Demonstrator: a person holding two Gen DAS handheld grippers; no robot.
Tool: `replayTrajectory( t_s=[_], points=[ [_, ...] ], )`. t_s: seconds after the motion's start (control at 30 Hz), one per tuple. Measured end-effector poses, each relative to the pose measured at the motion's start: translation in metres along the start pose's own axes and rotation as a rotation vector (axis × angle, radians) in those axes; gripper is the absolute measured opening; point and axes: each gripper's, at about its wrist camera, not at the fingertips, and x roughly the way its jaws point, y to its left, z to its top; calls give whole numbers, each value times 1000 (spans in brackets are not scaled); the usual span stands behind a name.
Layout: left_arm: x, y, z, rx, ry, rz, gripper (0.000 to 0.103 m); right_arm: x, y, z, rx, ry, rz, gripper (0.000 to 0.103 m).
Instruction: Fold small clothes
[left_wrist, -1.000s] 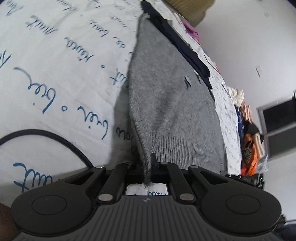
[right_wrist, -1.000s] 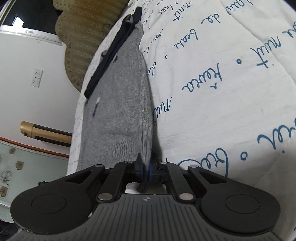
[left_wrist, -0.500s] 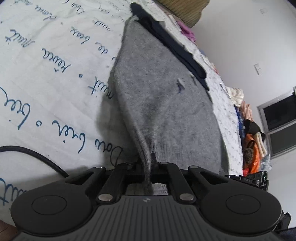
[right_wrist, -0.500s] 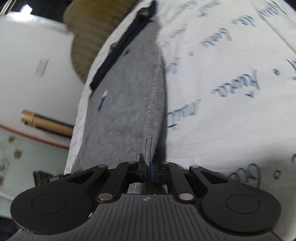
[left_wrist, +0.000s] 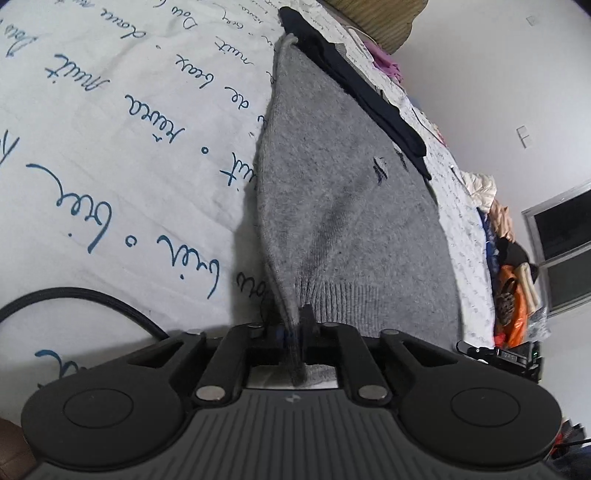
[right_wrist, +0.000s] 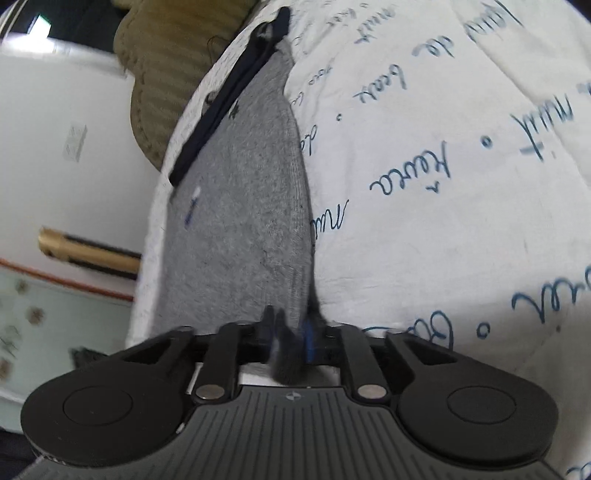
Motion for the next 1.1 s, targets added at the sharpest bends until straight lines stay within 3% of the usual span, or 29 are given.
replayTrajectory(
  t_s=[0.07, 0.13, 0.17, 0.2, 0.27, 0.43, 0.57, 0.73, 0.9, 1.1],
  points=[
    [2, 1, 1, -28, -1, -32, 28, 1, 4, 0, -2, -13, 12, 42],
    [7, -4, 2, -19, -7, -30, 29, 7, 8, 1, -20, 2, -8, 39],
    [9, -8, 3, -8, -9, -21, 28, 9, 9, 2, -22, 6, -16, 35],
    [10, -10, 5, 3, -10, -12, 22, 12, 11, 3, -38, 17, -31, 10],
    [10, -17, 8, 29, -10, 4, 6, 16, 17, 2, -84, 44, -49, 10],
    [-3, -36, 23, 93, -29, -68, 6, 5, 38, 9, -129, -7, 60, 9],
    [-14, -49, 47, 102, -74, -137, 6, -3, 57, 29, -130, -84, 200, 10],
    [-14, -69, 96, 125, -160, -186, 6, -9, 67, 81, -104, -218, 354, 10],
    [5, -88, 169, 146, -239, -211, 6, 7, 73, 158, -100, -317, 369, 10],
    [51, -115, 264, 195, -290, -178, 6, 52, 78, 252, -90, -360, 342, 10]
  ],
)
